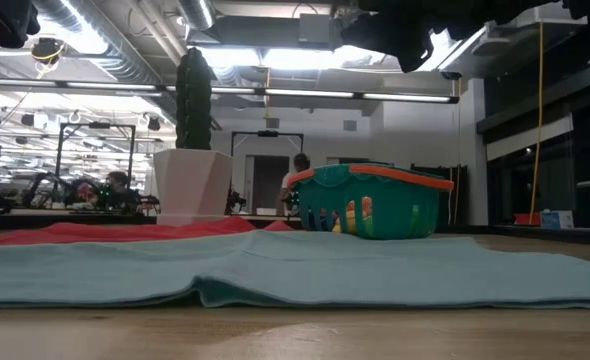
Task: Build produce basket
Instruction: Put the red cherry into the blue basket
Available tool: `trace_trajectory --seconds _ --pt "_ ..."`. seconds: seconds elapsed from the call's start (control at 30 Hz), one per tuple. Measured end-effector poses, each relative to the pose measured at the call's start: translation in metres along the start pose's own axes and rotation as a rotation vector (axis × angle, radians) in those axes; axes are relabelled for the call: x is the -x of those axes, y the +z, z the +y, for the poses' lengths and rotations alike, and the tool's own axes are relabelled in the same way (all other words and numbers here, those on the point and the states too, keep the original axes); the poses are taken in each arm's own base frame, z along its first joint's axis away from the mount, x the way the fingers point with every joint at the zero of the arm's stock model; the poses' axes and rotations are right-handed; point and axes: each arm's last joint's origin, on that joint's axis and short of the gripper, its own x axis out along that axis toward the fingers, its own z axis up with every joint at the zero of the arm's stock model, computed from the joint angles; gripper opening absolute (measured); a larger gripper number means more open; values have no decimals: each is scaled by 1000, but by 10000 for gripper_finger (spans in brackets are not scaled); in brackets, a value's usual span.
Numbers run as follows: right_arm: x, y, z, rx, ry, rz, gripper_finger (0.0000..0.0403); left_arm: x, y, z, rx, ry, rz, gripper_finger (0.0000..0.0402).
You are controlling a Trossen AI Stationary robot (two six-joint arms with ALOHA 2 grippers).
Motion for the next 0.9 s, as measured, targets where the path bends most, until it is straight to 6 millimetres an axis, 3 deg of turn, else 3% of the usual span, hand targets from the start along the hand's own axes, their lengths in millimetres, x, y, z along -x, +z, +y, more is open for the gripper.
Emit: trace_trajectory --seconds 0.23,0.53,0.9 --pt "0 0 0 0 0 0 228 0 0 0 -1 1 1 165" --pt "0 0 0 1 -1 4 228 -17 -5 0 -16 46 28 165" --pt "0 -1 0 2 -1 7 228 -10 2 -6 -21 -1 38 165"
